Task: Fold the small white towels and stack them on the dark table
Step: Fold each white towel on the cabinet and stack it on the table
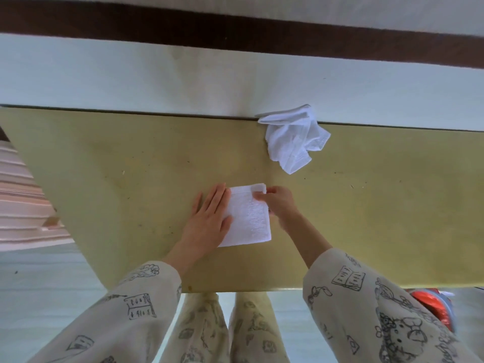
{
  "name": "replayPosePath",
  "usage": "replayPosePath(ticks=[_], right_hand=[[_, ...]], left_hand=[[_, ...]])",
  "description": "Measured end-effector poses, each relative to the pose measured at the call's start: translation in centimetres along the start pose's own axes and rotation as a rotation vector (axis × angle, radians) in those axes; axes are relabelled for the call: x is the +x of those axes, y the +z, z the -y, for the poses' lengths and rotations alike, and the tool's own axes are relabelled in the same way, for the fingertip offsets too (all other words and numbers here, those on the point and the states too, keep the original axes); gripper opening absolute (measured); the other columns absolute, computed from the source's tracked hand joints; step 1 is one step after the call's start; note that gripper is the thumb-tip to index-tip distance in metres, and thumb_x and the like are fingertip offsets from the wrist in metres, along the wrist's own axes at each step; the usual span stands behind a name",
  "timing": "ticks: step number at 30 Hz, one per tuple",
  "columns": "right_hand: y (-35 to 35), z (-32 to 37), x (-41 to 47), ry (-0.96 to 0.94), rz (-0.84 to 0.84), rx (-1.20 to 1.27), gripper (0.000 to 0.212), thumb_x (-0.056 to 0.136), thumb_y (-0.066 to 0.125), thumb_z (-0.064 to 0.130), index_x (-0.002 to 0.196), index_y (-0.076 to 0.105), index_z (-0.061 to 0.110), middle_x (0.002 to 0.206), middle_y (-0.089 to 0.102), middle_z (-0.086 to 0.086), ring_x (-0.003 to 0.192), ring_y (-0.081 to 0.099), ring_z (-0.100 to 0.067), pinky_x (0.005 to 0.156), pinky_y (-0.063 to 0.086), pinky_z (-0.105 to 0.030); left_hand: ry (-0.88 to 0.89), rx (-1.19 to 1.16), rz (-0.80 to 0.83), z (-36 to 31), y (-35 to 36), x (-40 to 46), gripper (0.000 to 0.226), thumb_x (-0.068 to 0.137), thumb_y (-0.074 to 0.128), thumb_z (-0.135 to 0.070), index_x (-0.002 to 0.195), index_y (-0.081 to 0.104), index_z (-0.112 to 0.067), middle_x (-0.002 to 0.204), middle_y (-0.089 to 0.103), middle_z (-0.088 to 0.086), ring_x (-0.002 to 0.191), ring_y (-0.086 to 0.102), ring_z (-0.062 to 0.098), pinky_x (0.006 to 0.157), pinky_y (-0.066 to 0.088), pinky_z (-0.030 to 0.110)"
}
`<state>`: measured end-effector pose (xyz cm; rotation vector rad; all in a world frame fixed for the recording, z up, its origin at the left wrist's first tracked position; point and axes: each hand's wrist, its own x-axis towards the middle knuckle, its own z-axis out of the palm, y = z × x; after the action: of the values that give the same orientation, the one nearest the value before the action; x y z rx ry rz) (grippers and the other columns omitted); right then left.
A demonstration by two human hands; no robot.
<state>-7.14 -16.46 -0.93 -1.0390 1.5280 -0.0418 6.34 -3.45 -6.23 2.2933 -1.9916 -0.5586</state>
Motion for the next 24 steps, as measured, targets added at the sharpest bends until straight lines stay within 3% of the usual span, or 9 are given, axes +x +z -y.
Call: replayPosePath(ticks=[2, 5, 10, 12, 15, 19, 24], right_hand=[[-0.4, 0.3, -0.3, 0.009, 0.099, 0.025, 0.013, 0.080, 0.064, 0.005, 0.089, 0.066, -0.004, 0.080, 0.059, -0.007, 0.076, 0.056, -0.020, 0.068, 0.045, -0.028], [-0.8, 0.8, -1.5, -0.088, 0.206, -0.051, 0.008, 0.084, 0.062, 0.007, 0.085, 0.066, 0.000, 0.078, 0.061, -0.005, 0.069, 0.057, -0.016, 0.064, 0.046, -0.025], [0.1, 2.6, -5.2, -0.334, 0.325, -0.424, 0.016, 0.085, 0.059, 0.014, 0.074, 0.050, 0.006, 0.072, 0.042, -0.007, 0.064, 0.040, -0.016, 0.059, 0.030, -0.026], [1.1, 3.2, -7.5, -0.459, 0.373, -0.555, 0.021, 0.085, 0.059, 0.014, 0.071, 0.045, 0.009, 0.069, 0.036, -0.007, 0.058, 0.032, -0.014, 0.053, 0.023, -0.025], [3.0, 3.1, -11.9, -0.607, 0.478, -0.665, 0.024, 0.083, 0.056, 0.012, 0.063, 0.042, 0.012, 0.064, 0.038, -0.003, 0.060, 0.036, -0.016, 0.056, 0.028, -0.026], [7.3, 1.3, -18.1, -0.833, 0.588, -0.920, 0.038, 0.083, 0.059, 0.018, 0.056, 0.032, 0.022, 0.056, 0.035, 0.006, 0.054, 0.034, -0.015, 0.051, 0.027, -0.023], [15.4, -3.2, -28.9, -1.101, 0.813, -1.090, 0.026, 0.080, 0.059, 0.016, 0.064, 0.041, 0.010, 0.062, 0.038, -0.003, 0.064, 0.034, -0.018, 0.051, 0.026, -0.024]], left_hand=[[-0.054, -0.083, -0.005, -0.5, -0.3, -0.5, 0.062, 0.088, 0.024, -0.036, 0.141, 0.028, -0.005, 0.148, 0.034, 0.010, 0.137, 0.026, 0.021, 0.109, 0.030, 0.048], [-0.197, -0.229, -0.038, -1.4, -1.2, -2.0, 0.071, 0.085, 0.010, -0.043, 0.145, 0.023, -0.006, 0.153, 0.023, 0.007, 0.142, 0.020, 0.021, 0.114, 0.020, 0.037], [-0.528, -0.508, -0.254, -4.7, -4.2, -7.8, 0.041, 0.095, 0.040, -0.014, 0.136, 0.042, -0.009, 0.137, 0.047, 0.007, 0.124, 0.046, 0.023, 0.100, 0.036, 0.032], [-0.610, -0.570, -0.315, -5.9, -5.0, -11.2, 0.037, 0.095, 0.042, -0.015, 0.131, 0.048, -0.012, 0.130, 0.053, 0.005, 0.119, 0.051, 0.021, 0.099, 0.040, 0.033], [-0.736, -0.608, -0.443, -7.1, -6.0, -16.9, 0.033, 0.095, 0.042, -0.017, 0.126, 0.053, -0.015, 0.125, 0.057, 0.001, 0.114, 0.055, 0.017, 0.097, 0.040, 0.028], [-0.965, -0.647, -0.656, -8.9, -7.1, -26.1, 0.030, 0.095, 0.044, -0.015, 0.122, 0.058, -0.017, 0.122, 0.060, -0.003, 0.110, 0.058, 0.014, 0.096, 0.043, 0.025], [-1.274, -0.581, -0.893, -11.7, -7.6, -40.8, 0.027, 0.094, 0.047, -0.013, 0.115, 0.063, -0.014, 0.115, 0.064, -0.002, 0.104, 0.061, 0.015, 0.091, 0.046, 0.025]])
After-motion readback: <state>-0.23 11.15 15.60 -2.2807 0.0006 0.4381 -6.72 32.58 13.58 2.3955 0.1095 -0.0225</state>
